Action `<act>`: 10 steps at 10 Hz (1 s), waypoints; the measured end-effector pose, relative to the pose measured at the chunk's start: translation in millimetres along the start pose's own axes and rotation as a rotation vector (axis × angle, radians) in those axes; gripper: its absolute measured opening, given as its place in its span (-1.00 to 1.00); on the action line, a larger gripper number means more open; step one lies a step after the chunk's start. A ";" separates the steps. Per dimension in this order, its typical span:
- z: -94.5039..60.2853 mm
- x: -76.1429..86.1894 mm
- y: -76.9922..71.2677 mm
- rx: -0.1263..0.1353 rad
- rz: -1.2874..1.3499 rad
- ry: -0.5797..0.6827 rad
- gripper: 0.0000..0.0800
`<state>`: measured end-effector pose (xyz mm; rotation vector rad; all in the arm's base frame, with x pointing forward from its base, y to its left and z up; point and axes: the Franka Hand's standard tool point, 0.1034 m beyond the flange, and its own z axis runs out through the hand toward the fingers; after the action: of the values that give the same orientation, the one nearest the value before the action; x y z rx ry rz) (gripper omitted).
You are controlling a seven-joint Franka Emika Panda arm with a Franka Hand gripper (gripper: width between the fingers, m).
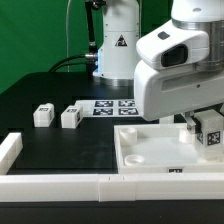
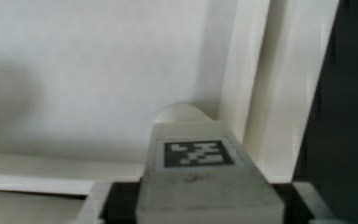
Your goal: Assemble one leg
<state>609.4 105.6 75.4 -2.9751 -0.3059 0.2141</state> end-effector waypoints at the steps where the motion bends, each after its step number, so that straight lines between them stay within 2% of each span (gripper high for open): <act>1: 0.0 0.0 0.1 0.000 0.004 0.000 -0.27; 2: 0.4 0.1 0.1 0.004 0.075 0.002 -0.27; 3: 0.4 1.6 0.8 0.017 0.257 0.018 -0.27; 7: 2.4 6.7 -10.5 0.027 0.807 0.058 -0.27; 10: 2.7 10.1 -14.8 0.035 1.118 0.077 -0.27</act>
Offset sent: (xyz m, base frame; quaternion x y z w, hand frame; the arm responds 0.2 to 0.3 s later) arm -0.0107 -0.0116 -0.0074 -0.0092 0.0113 0.4126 0.9108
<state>616.0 122.4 73.7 -2.7335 1.3524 0.1949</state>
